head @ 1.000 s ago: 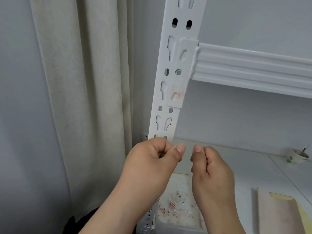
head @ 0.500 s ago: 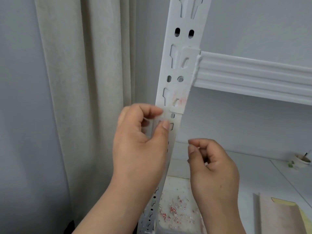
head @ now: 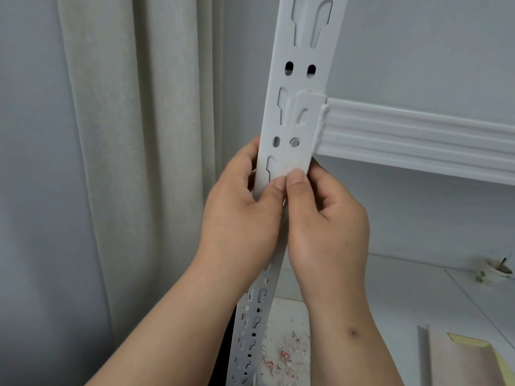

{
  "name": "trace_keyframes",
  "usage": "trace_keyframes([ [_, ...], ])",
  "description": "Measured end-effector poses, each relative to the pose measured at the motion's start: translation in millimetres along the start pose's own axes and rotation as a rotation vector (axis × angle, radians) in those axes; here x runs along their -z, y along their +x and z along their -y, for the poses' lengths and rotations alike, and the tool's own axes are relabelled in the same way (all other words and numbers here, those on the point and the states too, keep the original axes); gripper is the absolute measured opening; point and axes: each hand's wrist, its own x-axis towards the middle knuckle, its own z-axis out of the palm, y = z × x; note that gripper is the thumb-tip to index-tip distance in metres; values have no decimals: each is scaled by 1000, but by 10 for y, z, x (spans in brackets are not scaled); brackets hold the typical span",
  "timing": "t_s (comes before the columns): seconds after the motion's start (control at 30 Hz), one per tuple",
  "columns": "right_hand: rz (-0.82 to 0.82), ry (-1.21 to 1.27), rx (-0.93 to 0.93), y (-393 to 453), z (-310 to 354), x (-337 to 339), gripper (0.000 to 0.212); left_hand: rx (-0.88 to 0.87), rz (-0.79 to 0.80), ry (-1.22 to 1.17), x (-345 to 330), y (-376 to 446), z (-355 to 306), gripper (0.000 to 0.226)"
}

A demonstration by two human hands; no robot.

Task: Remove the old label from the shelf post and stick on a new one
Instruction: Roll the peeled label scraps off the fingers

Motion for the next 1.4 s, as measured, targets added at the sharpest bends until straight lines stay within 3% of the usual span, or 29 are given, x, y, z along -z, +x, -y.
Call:
trace_keyframes([
  [0.13, -18, 5, -22, 11, 36, 5, 22, 23, 42, -66, 19, 6, 43, 50],
  [0.33, 12, -7, -28, -44, 39, 17, 33, 48, 43, -150, 19, 29, 79, 55],
  [0.53, -58, -1, -47, 5, 30, -11, 22, 60, -51, -161, -38, 61, 56, 47],
  [0.7, -97, -19, -52, 14, -5, -30, 25, 68, -82, -178, -54, 54, 1, 33],
  [0.97, -78, -47, -26, -15, -7, -27, 27, 86, -80, -238, -65, 48, -37, 28],
  [1.17, -53, -61, -19, -26, -42, -24, 25, 59, -40, -235, -38, 36, 25, 41],
  [1.4, -65, -57, -24, -47, -41, -39, 28, 68, -77, -269, -88, 46, -39, 25],
])
